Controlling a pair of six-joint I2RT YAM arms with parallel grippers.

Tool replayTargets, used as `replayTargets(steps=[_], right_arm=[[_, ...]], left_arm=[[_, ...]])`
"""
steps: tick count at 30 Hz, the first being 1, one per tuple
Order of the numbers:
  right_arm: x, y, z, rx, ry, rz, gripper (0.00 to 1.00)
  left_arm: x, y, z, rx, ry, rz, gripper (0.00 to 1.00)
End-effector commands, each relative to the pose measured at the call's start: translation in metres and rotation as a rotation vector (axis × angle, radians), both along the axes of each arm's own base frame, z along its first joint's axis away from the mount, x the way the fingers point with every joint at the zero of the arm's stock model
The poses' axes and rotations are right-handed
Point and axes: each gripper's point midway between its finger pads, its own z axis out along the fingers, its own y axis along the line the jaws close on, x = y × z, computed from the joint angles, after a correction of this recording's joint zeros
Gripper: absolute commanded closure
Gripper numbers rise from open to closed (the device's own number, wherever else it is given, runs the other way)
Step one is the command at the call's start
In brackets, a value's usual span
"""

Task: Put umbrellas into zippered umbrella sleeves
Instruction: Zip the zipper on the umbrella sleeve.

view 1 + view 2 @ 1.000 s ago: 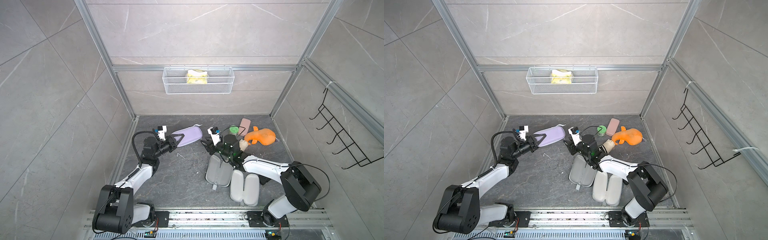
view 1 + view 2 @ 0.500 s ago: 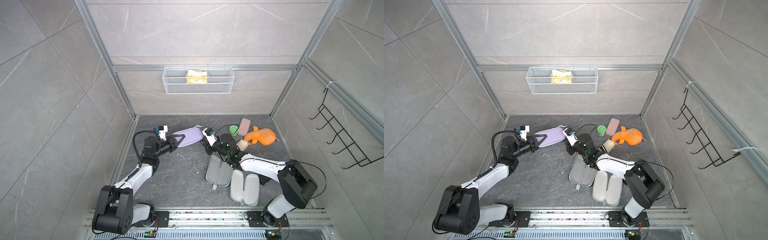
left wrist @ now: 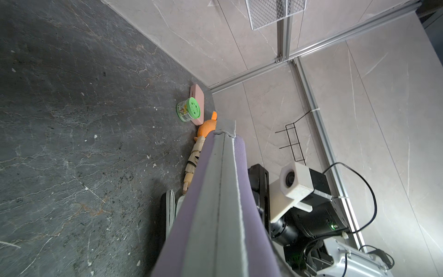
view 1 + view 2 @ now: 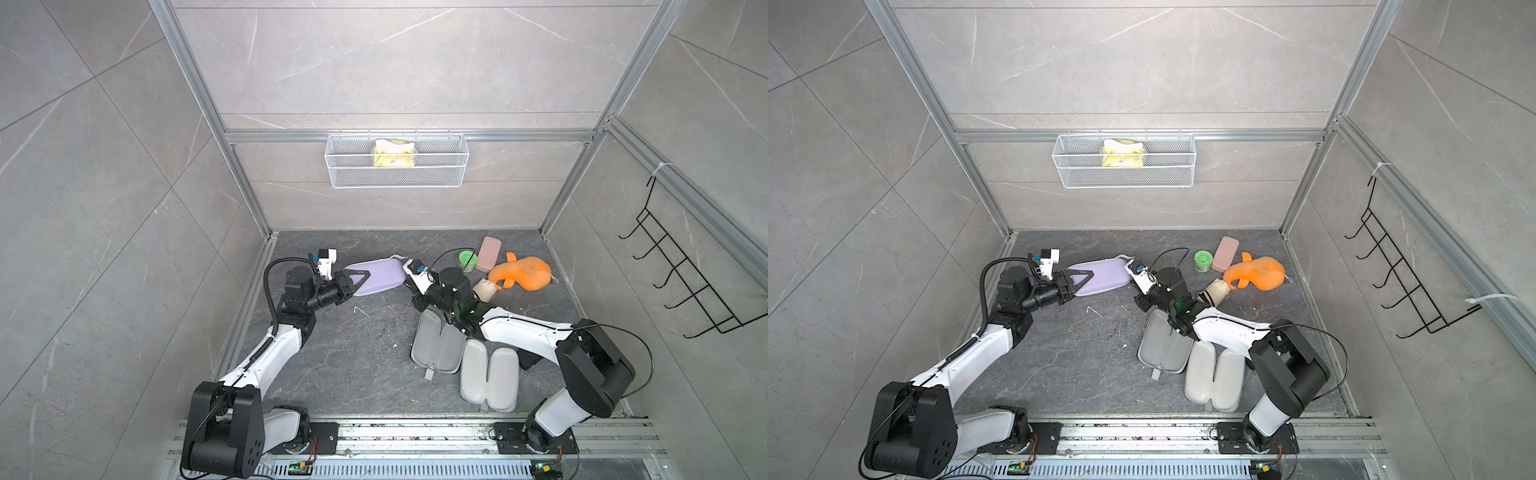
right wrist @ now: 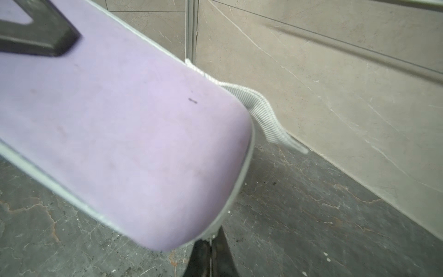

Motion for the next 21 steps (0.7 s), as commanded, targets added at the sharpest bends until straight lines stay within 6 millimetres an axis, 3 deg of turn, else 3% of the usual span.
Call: replayTargets(steps=[1,6,10,15,21], right_arm=[[0.02,-0.027,0.013,-0.061,-0.069,-0.083,1.0],[0.033,-0.032,0.023,-0.168,-0.154,-0.08,1.0],[0.045,-0.029,0.043,-0.205,-0.212,-0.076,1.0],[0.054,-0.016,0.069,-0.229,-0.26,-0.026,1.0],[0.051,0.003,0.078,-0.22,-0.248,0.076,1.0]], left_arm=[[-0.026,-0.008,0.036,0.016,-0.135,-0.171,0.88],[-0.034,-0.01,0.019,0.07,-0.085,-0.232,0.91],[-0.036,-0.011,0.003,0.078,-0.043,-0.253,0.94],[-0.042,-0.02,-0.012,0.084,-0.017,-0.292,0.97],[-0.048,-0.032,-0.017,0.09,-0.013,-0.34,1.0]])
